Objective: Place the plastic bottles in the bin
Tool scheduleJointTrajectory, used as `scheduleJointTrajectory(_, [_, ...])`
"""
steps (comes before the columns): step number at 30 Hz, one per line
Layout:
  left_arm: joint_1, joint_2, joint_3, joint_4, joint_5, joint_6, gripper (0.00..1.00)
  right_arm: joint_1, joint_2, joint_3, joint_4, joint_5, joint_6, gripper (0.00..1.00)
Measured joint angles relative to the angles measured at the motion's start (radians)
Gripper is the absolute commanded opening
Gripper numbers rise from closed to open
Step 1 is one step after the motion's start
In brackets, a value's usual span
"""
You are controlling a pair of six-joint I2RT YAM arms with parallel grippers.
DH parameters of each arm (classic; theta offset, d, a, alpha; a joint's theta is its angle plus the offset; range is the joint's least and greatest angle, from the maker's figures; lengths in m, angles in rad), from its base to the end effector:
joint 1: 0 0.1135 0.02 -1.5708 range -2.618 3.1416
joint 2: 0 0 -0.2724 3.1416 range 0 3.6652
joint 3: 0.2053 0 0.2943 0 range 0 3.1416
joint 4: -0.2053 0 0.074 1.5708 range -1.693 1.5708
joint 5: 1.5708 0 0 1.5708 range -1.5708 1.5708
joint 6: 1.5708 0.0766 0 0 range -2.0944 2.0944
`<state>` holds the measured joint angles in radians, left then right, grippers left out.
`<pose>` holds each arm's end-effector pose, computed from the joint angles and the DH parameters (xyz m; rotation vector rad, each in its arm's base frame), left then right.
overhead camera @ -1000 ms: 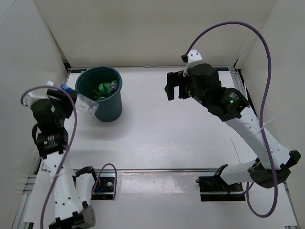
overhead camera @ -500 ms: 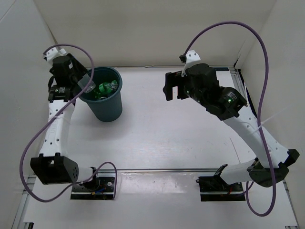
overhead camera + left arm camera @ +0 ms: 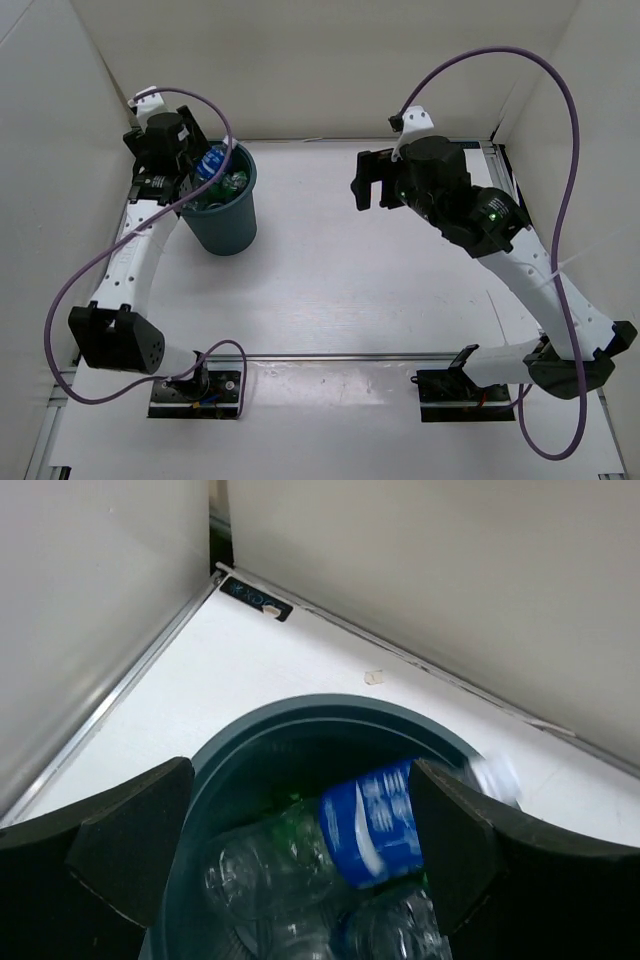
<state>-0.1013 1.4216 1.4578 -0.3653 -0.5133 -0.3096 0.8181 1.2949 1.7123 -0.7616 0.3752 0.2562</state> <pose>0.4002 -0.0029 0.4078 -0.5316 1.7835 0.2031 0.2403 0.2155 0.4982 -0.2815 1.8865 0.3725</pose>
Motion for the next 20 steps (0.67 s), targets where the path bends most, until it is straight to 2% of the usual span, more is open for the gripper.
scheduleJointTrajectory(4, [-0.053,-0.106,-0.016,0.005,-0.009,0.051,0.99,-0.025,-0.002,-0.001,-0.008,0.005,0.026,1.00])
scheduleJointTrajectory(8, [-0.080,-0.422,-0.181,0.006,0.016,0.067,0.99,-0.114,0.022,0.022,-0.077,-0.048,0.085,1.00])
scheduleJointTrajectory(12, [-0.077,-0.716,-0.269,-0.105,0.014,0.032,0.99,-0.245,0.090,0.063,-0.137,-0.224,0.132,1.00])
scheduleJointTrajectory(15, [-0.077,-0.769,-0.273,-0.214,0.004,-0.006,0.99,-0.327,0.135,0.065,-0.167,-0.377,0.163,1.00])
scheduleJointTrajectory(20, [-0.078,-0.741,-0.370,-0.383,-0.068,-0.070,0.99,-0.406,0.148,0.037,-0.175,-0.534,0.210,1.00])
